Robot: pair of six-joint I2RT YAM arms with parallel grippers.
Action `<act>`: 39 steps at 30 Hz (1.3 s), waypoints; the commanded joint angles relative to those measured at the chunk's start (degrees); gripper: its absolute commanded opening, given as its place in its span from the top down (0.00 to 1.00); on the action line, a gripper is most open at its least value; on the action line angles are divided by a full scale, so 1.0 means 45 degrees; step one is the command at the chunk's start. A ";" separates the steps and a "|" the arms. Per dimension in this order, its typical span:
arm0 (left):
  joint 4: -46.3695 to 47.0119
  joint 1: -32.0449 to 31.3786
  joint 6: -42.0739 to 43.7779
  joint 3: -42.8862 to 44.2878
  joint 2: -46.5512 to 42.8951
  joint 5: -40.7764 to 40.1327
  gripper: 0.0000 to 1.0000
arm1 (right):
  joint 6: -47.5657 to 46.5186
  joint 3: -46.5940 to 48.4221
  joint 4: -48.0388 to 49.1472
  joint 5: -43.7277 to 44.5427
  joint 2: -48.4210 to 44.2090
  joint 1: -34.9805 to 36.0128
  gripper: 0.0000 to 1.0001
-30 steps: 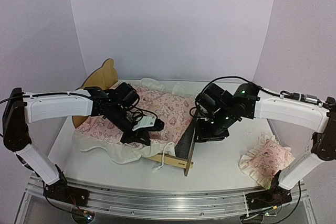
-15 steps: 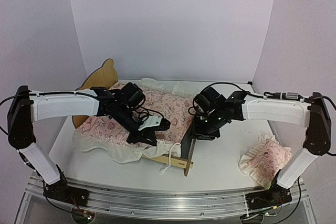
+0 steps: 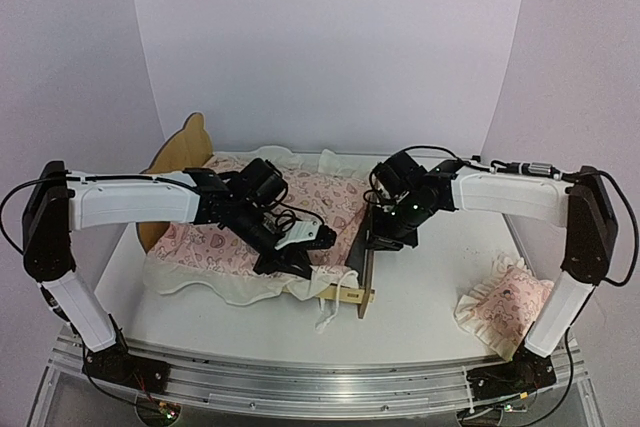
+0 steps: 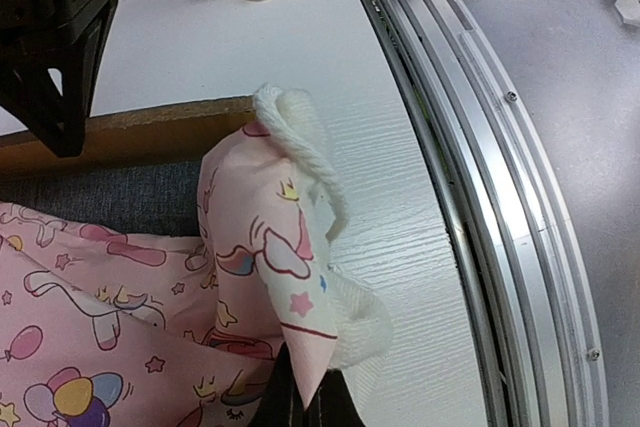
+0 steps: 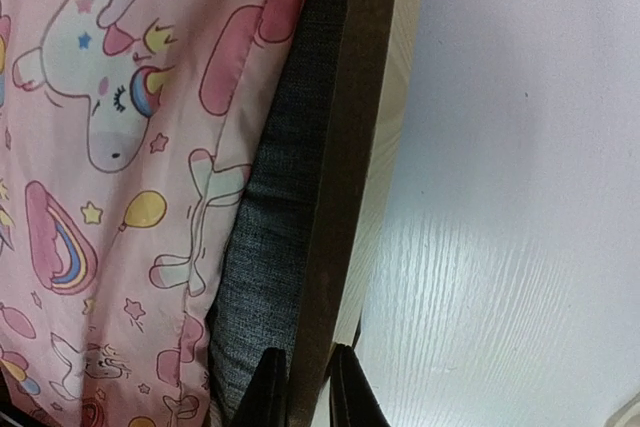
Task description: Set up the pet bed
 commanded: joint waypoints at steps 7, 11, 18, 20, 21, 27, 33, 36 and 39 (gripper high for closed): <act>0.0988 -0.0065 0.0415 0.0956 0.0638 -0.0534 0.74 | -0.2701 0.1516 0.0538 -0.0709 0.1260 -0.1222 0.89; 0.0061 -0.0065 0.0495 0.1610 0.0561 -0.0990 0.54 | -0.3185 0.1679 0.0011 -0.1036 0.0789 -0.1409 0.73; -0.2002 0.0023 0.1260 0.1743 -0.0611 -0.2617 0.33 | -0.2983 0.0068 -0.1205 0.0039 -0.2339 -0.1192 0.61; -0.2279 0.0207 0.1329 0.1381 -0.1045 -0.2939 0.30 | -0.2943 -0.0721 -0.1161 0.0938 -0.3452 -0.0615 0.59; -0.2342 0.0381 0.1280 0.1170 -0.1219 -0.3035 0.28 | -0.2941 -0.1113 -0.1057 0.1474 -0.3964 -0.0217 0.58; -0.2801 0.1556 0.1128 0.0699 -0.1763 -0.3357 0.22 | -0.2990 -0.4249 0.2254 0.3216 -0.6227 0.2631 0.52; -0.3161 0.2091 0.1454 -0.0080 -0.2657 -0.3245 0.21 | -0.4380 -0.7221 0.7874 0.5159 -0.5926 0.5737 0.52; -0.3193 0.2085 0.1393 -0.0119 -0.3067 -0.2569 0.16 | -0.4574 -0.7435 0.9236 0.5713 -0.5064 0.6237 0.49; -0.3302 0.2098 0.1201 -0.0066 -0.3019 -0.2629 0.15 | -0.4225 -0.7070 0.9601 0.5299 -0.4150 0.6265 0.47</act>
